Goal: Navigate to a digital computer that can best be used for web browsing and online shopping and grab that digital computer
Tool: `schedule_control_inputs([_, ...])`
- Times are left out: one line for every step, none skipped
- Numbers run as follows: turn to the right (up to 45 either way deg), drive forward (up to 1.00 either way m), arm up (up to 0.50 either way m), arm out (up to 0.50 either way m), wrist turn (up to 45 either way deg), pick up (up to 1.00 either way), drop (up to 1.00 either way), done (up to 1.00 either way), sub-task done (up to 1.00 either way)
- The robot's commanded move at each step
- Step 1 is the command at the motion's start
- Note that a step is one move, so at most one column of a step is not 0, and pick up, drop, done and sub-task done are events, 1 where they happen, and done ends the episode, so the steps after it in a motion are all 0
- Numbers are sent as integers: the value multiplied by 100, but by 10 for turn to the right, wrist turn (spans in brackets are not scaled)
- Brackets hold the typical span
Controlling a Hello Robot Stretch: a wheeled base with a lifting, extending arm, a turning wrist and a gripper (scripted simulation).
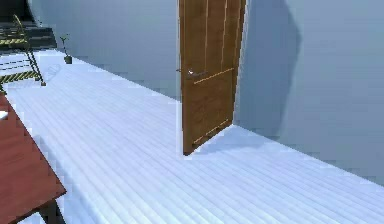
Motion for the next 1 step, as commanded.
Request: schedule_control_inputs([-120, 0, 0, 0, 0, 0, 0, 0, 0])
